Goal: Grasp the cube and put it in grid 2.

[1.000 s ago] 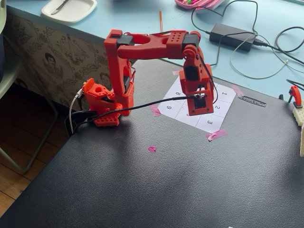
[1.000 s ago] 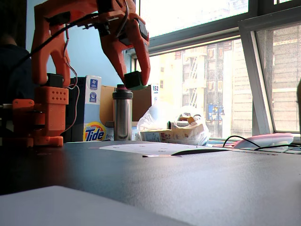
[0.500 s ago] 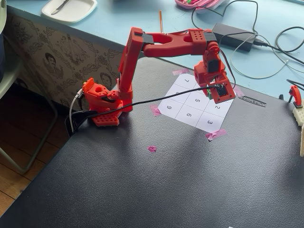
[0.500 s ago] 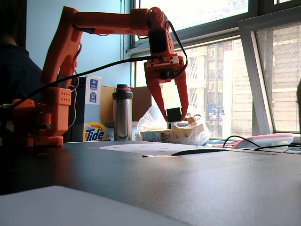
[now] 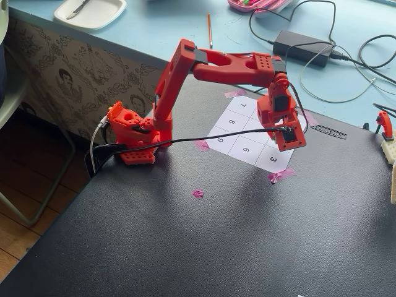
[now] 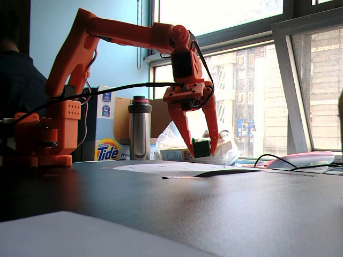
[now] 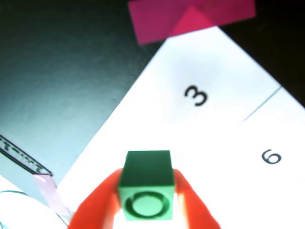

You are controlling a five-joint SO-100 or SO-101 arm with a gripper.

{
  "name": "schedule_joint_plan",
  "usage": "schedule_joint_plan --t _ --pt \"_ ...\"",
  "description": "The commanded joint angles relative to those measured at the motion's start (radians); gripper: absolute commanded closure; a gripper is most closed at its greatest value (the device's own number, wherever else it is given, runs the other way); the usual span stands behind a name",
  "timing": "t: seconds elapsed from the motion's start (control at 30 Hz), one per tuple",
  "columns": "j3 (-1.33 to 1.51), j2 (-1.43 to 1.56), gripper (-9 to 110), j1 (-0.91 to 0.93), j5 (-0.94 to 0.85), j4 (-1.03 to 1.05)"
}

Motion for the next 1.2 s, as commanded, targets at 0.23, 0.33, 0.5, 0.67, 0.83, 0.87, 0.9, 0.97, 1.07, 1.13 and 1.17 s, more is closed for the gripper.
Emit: schedule_joint_plan --t 0.23,0.33,0.5,0.67,0.83,0.87,0.9,0.97,1.07,1.13,1.17 --pt "-0.003 -0.066 101 -0.021 0.011 -0.086" --pt "-0.095 -0.115 101 -0.029 0.014 -0.054" --pt "-0.198 -0.179 101 -0.052 0.003 -0.008" --pt "-0.135 -0.161 76 -0.067 0.018 -0.014" --pt "-0.124 -0.101 70 -0.087 0.002 0.031" --pt "-0.124 -0.083 70 -0.091 -0.003 0.043" --pt "-0.124 -0.064 70 -0.091 -0.008 0.052" --pt "-0.126 -0.017 70 -0.091 -0.021 0.083" --pt "-0.13 0.074 70 -0.081 -0.04 0.141" --pt "-0.132 0.153 70 -0.055 -0.057 0.173" --pt "-0.135 0.198 70 -0.035 -0.069 0.19"
